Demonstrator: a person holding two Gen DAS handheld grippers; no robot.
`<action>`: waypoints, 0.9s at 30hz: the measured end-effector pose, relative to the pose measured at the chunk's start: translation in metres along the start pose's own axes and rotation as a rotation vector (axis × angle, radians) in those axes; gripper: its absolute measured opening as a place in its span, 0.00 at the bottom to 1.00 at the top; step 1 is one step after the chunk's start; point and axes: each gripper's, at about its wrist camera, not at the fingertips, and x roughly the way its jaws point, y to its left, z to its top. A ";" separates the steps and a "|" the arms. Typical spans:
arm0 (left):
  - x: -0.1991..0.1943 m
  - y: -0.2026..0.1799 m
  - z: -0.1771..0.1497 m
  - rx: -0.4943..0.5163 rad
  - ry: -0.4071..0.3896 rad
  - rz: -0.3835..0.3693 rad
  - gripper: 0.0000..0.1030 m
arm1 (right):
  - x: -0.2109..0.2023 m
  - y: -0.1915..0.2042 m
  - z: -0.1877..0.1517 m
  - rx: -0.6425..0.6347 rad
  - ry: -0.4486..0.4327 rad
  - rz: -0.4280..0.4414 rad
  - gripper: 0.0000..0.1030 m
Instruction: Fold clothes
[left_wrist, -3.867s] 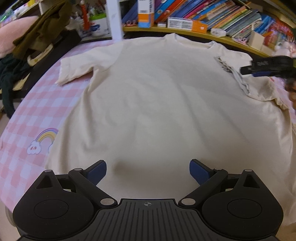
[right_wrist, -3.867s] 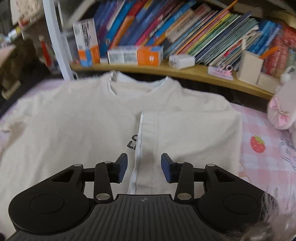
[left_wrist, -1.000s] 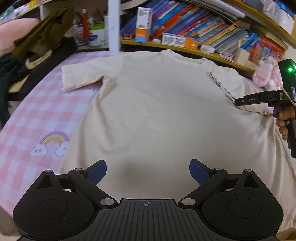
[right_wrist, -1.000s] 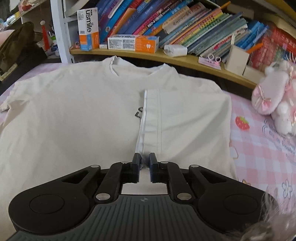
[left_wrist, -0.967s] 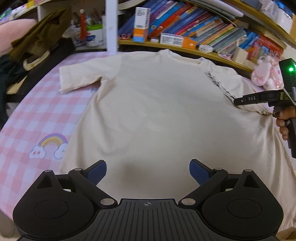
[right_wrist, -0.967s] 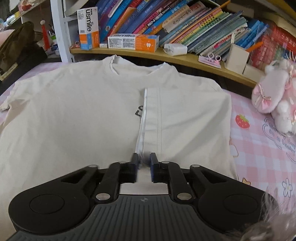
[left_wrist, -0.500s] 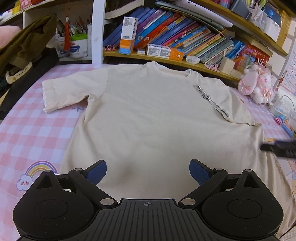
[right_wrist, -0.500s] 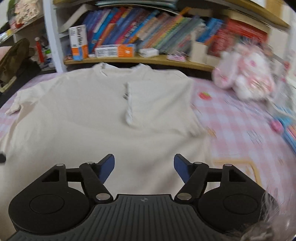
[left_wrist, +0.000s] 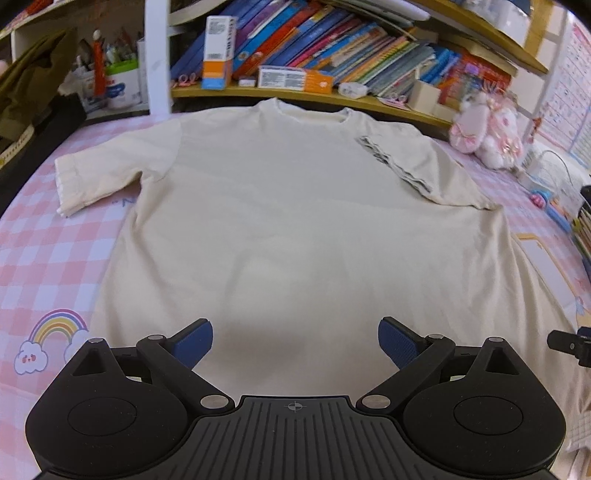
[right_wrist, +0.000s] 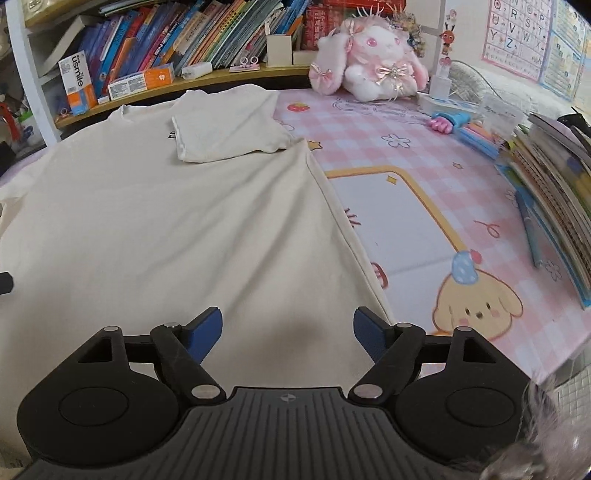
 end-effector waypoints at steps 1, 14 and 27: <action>-0.002 -0.003 -0.001 0.005 -0.004 0.000 0.95 | -0.002 -0.001 -0.001 0.001 -0.003 0.004 0.76; -0.033 -0.052 -0.025 0.015 -0.013 0.056 0.95 | -0.017 -0.020 -0.009 -0.089 -0.061 0.057 0.89; -0.059 -0.067 -0.048 -0.002 -0.017 0.131 0.95 | -0.027 -0.035 -0.030 -0.077 -0.050 0.121 0.89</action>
